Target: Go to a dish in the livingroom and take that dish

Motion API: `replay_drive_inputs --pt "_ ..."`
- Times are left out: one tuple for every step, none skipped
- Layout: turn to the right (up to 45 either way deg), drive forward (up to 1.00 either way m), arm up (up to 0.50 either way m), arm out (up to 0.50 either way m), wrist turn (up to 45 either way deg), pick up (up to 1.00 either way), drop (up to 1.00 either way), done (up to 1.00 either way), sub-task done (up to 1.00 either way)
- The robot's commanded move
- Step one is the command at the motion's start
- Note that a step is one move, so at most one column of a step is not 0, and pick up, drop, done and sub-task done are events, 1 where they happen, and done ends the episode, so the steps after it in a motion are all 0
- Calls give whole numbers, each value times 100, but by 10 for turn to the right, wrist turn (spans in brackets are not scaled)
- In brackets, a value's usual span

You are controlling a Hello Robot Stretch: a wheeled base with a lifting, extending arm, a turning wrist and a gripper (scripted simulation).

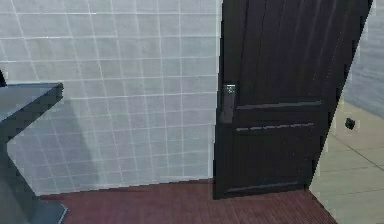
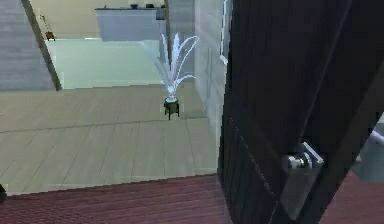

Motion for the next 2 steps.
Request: replay_drive_inputs --pt "450 0 0 0 0 0 0 0 0" --pt "120 0 0 0 0 0 0 0 0"
